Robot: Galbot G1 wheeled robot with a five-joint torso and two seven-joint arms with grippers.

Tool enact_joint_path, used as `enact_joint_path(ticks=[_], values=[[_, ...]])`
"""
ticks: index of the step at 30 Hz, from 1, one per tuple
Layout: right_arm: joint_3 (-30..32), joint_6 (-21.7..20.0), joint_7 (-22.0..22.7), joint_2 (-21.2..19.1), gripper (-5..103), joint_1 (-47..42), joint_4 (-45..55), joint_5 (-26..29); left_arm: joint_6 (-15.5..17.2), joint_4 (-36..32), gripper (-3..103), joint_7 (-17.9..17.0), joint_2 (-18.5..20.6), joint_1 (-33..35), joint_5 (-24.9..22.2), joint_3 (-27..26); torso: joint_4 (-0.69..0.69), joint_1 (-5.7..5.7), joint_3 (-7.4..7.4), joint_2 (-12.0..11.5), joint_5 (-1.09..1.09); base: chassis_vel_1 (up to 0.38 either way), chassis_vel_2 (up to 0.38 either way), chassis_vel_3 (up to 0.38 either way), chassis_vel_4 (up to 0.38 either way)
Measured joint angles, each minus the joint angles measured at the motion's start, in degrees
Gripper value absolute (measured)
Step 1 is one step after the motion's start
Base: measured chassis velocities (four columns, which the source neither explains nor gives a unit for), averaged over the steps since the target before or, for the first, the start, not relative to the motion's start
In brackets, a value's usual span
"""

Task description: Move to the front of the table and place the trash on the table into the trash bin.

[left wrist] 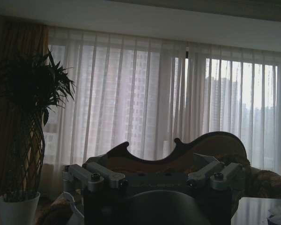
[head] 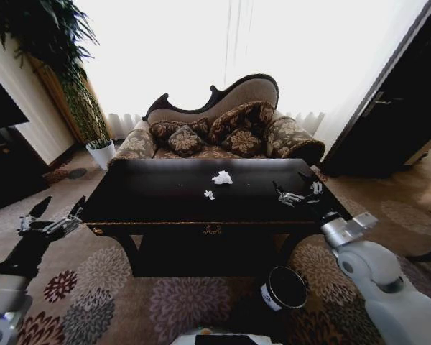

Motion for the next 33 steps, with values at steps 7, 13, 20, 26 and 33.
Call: enact_joint_path(ticks=[7,13,20,26,33], values=[[-9.0,-1.0,1.6,-6.4,100,9.7,-6.6,5.6,0.0,-0.4,100,0.2,-1.1,0.3,1.8,1.3,-0.02,0.0,0.0,0.0,-0.02,0.0,0.0,0.0,0.0],[-19.3,-2.8,3.5,-7.8,100,20.0,-11.2,11.4,-0.1,-0.6,100,0.2,-2.5,1.0,3.1,1.6,-0.01,0.0,0.0,0.0,-0.03,0.0,0.0,0.0,0.0],[-32.2,-5.3,8.4,-4.6,100,34.2,-14.6,14.1,-0.3,-1.1,100,0.3,-3.8,2.1,4.2,1.5,0.0,0.0,0.0,0.0,0.01,0.0,0.0,0.0,0.0],[-40.1,-5.8,10.5,-1.0,100,42.9,-17.7,14.3,-0.3,-1.5,100,0.4,-4.5,2.7,5.1,1.5,0.01,0.01,0.0,0.0,-0.03,0.0,0.0,0.0,0.0],[-49.1,-7.1,10.6,1.2,100,49.3,-23.1,15.4,-0.3,-1.6,100,0.4,-4.8,3.3,5.3,1.0,-0.01,0.0,0.0,0.0,-0.02,0.0,0.0,0.0,0.0]])
